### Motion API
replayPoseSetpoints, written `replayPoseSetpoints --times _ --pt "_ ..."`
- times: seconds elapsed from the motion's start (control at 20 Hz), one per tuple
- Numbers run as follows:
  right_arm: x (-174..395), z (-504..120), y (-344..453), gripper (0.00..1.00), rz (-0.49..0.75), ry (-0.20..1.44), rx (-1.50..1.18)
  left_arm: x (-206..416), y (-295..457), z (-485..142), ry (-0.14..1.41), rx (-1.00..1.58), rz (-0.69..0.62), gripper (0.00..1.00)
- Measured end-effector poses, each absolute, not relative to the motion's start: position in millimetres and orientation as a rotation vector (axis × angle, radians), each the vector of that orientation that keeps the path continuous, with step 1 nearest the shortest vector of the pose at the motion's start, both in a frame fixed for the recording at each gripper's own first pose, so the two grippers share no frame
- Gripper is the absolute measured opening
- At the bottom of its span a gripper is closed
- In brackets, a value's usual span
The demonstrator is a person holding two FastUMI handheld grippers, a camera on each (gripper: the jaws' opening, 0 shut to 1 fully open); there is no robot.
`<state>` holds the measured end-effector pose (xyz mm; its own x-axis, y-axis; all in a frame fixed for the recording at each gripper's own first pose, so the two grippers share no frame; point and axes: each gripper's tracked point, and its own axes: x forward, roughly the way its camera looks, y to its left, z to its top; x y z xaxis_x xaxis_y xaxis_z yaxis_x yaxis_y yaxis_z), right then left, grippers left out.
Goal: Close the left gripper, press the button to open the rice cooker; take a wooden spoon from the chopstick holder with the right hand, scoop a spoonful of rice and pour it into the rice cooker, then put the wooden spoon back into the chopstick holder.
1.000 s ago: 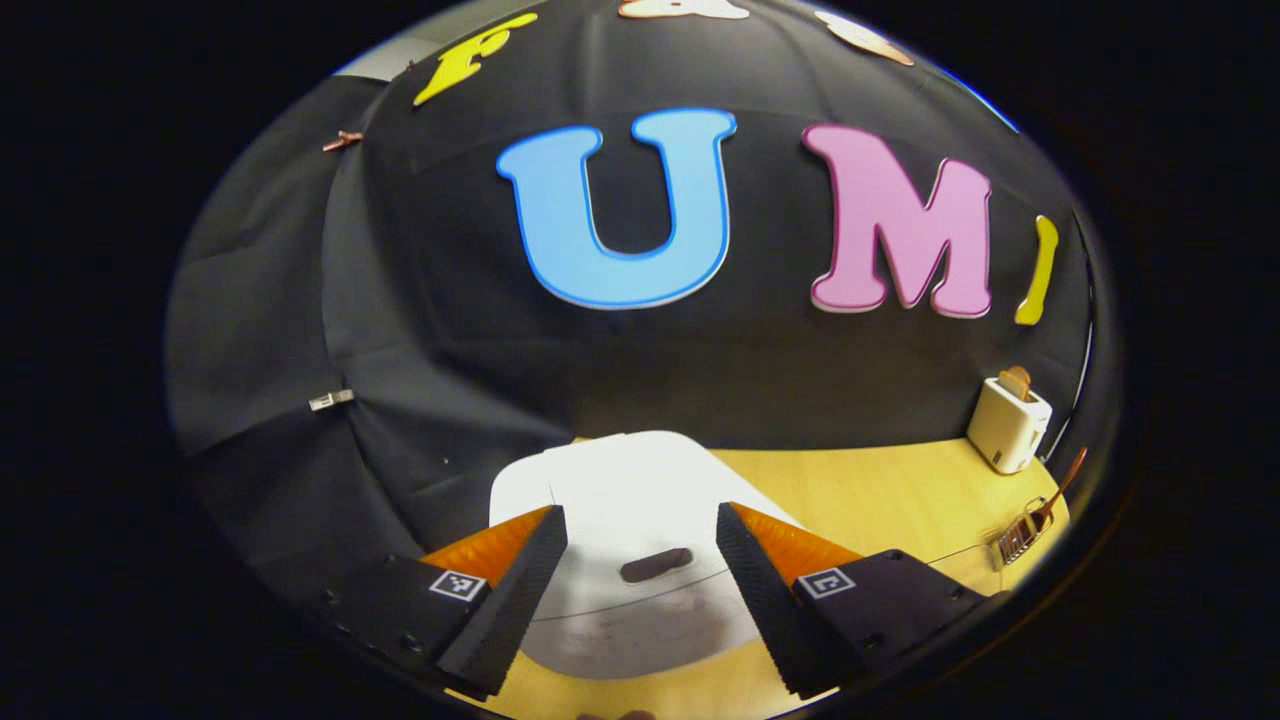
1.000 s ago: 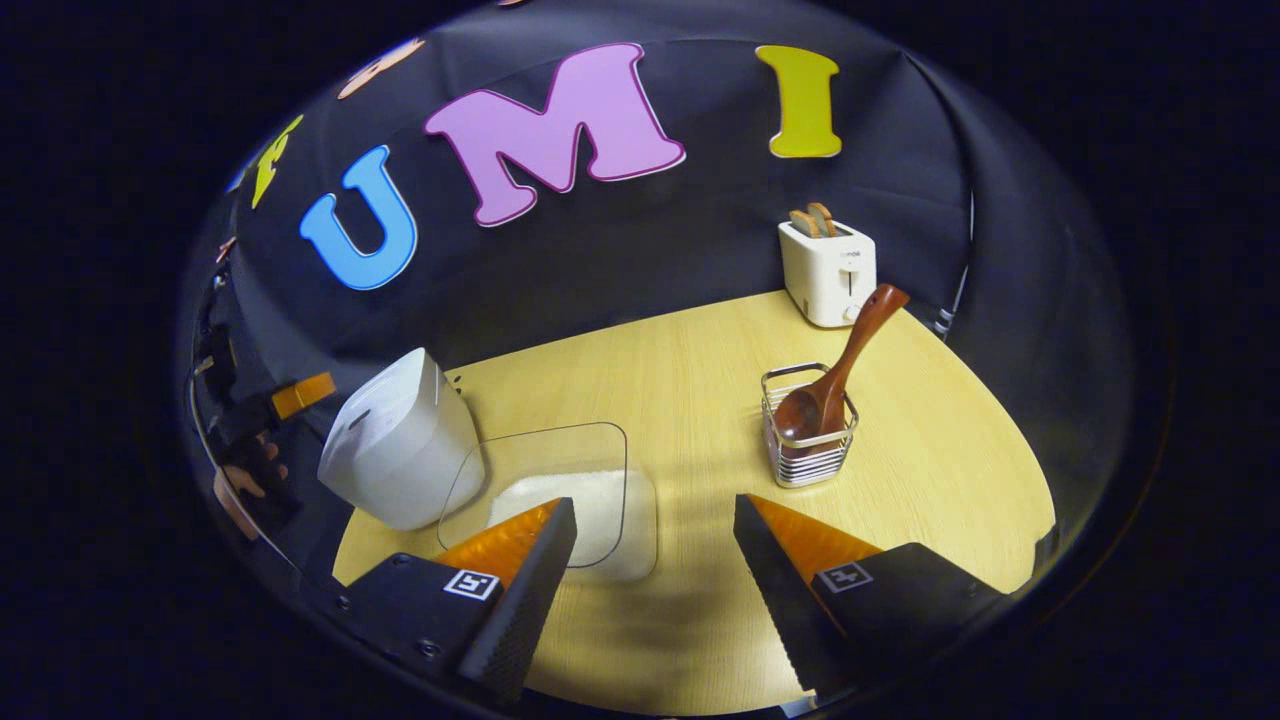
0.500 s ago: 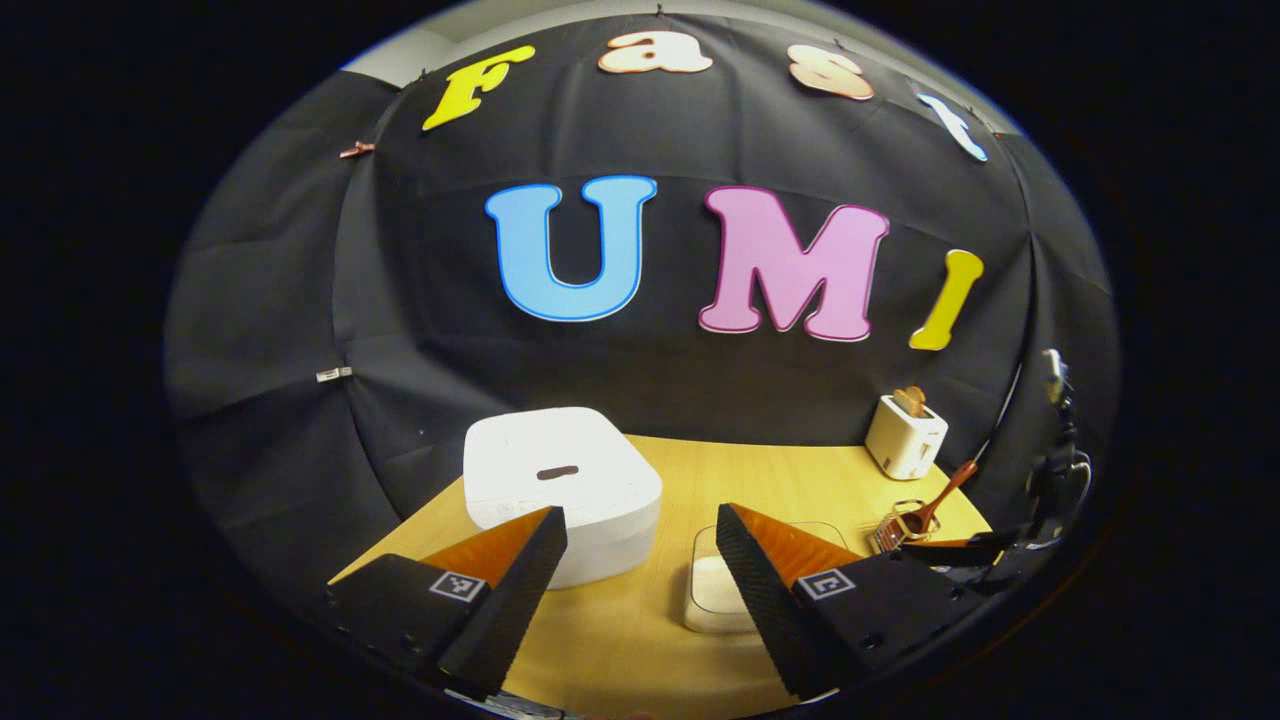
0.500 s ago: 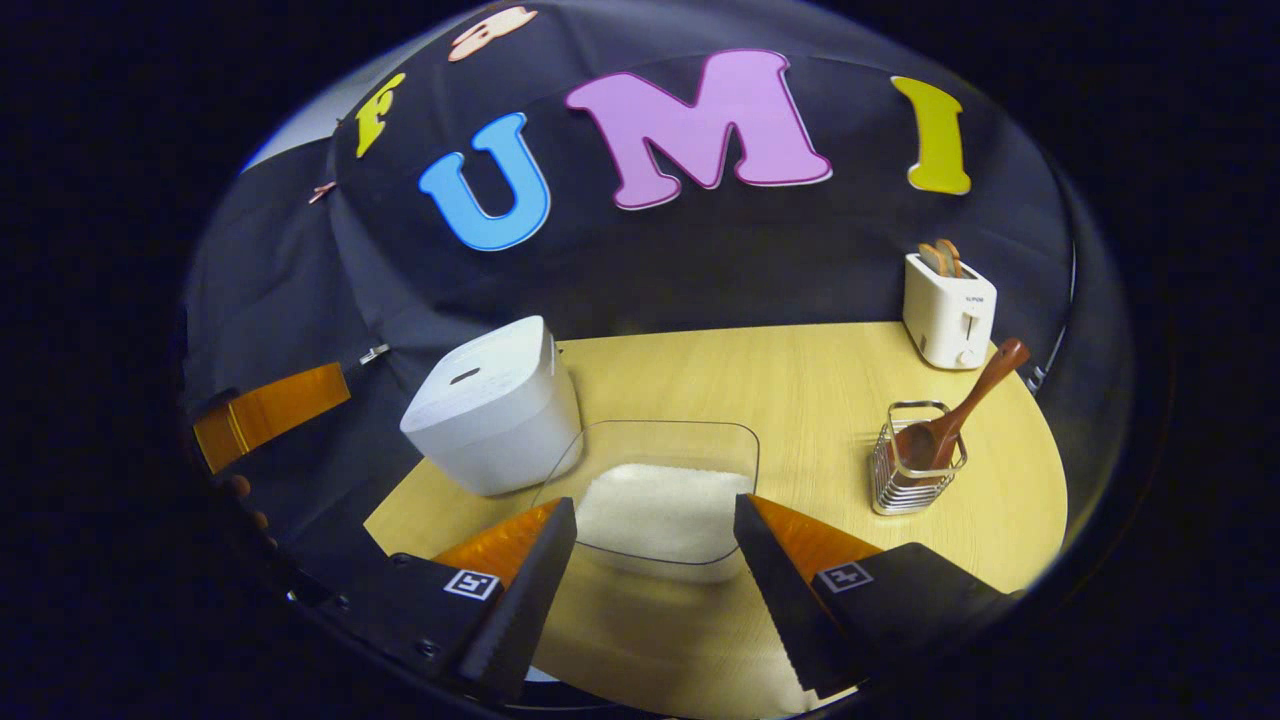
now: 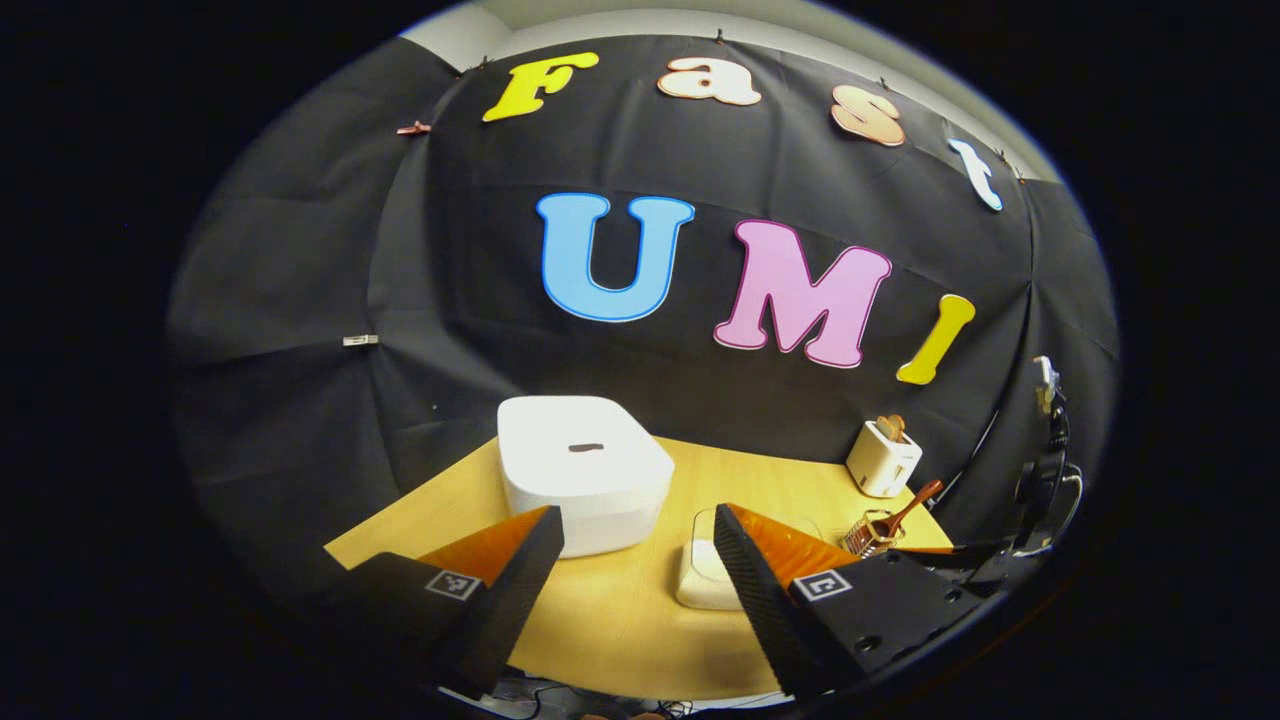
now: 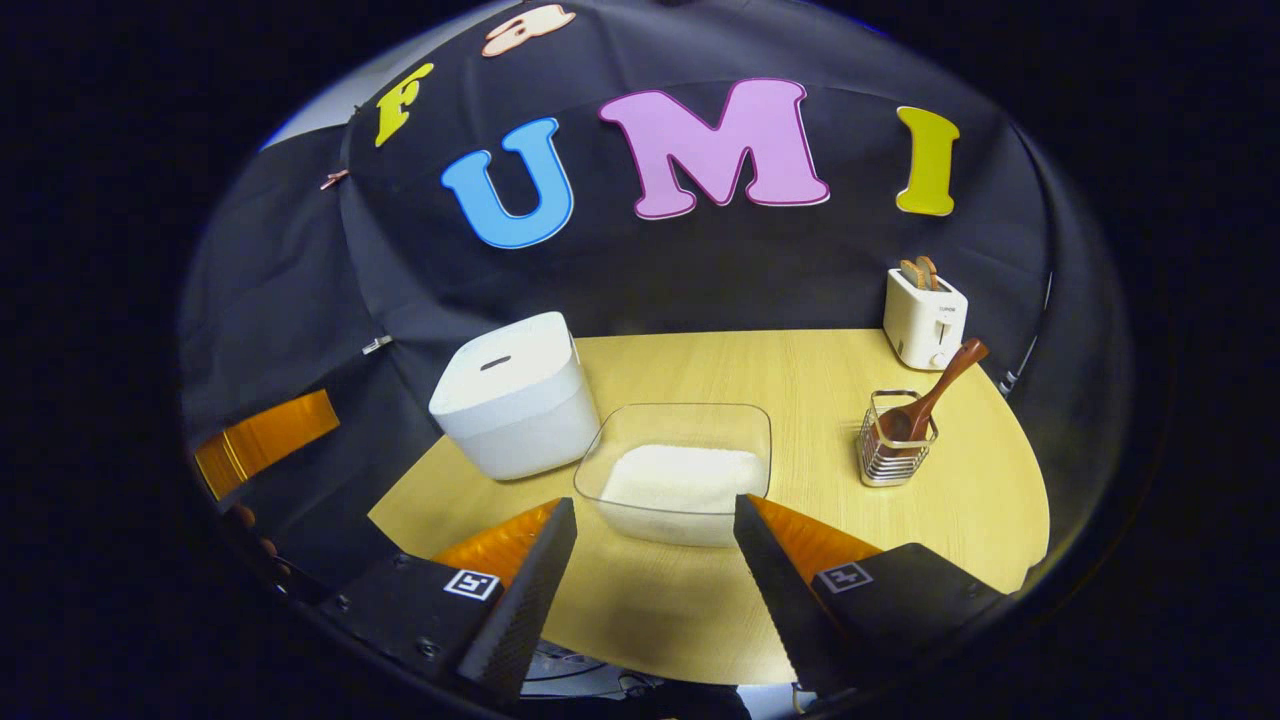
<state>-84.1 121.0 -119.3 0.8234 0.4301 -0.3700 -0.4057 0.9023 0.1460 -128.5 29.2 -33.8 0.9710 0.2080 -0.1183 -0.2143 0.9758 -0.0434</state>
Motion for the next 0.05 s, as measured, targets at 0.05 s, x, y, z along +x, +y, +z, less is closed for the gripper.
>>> replayPoseSetpoints --times 0.05 --pt "-93.6 -123.9 126.3 0.99 0.453 0.410 0.058 -138.8 30.9 -42.5 0.122 -0.073 0.213 0.95"
